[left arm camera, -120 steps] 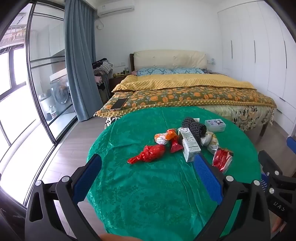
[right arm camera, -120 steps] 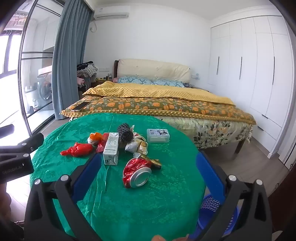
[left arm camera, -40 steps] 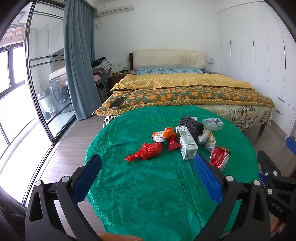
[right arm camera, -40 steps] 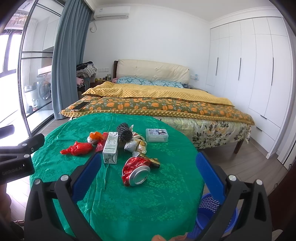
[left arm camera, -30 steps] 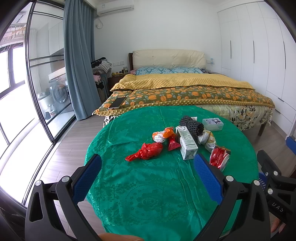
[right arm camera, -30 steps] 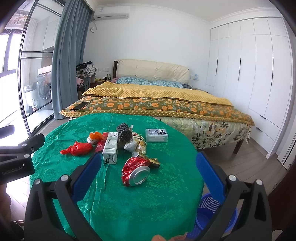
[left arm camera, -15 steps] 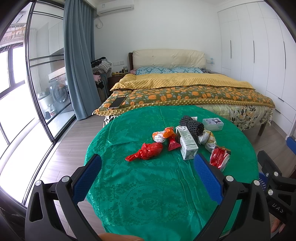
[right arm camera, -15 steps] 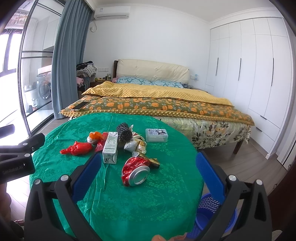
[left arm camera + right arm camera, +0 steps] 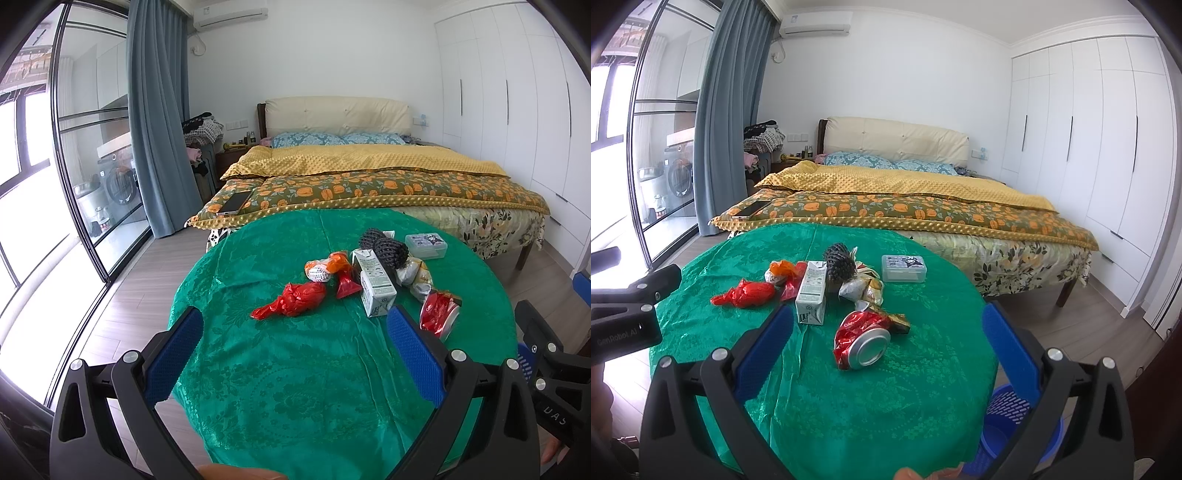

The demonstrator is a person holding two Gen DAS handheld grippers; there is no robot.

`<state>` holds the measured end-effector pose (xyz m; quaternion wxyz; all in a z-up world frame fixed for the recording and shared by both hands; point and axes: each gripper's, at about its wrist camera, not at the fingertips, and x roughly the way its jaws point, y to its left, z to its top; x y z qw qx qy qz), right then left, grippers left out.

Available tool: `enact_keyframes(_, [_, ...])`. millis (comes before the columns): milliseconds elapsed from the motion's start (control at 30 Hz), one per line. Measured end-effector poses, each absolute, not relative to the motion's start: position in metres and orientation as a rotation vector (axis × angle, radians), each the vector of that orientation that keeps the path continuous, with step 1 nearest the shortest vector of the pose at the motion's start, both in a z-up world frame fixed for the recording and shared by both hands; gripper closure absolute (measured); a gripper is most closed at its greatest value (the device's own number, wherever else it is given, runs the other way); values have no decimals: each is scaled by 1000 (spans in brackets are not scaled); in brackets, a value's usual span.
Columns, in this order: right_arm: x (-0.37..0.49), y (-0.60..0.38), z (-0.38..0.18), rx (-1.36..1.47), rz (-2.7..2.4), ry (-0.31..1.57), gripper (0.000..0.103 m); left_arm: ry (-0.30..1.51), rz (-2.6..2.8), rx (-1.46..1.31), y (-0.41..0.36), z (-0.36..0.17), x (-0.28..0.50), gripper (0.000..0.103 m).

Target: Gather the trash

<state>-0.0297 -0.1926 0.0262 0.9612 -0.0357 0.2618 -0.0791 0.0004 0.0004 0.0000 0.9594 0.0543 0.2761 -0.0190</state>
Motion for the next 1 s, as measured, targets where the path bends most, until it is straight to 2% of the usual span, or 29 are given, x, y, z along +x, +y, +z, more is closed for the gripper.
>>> enact_keyframes(1000, [-32,-192,23,-76,-160,534,5,561,-38,109,-6,-9,-2,4])
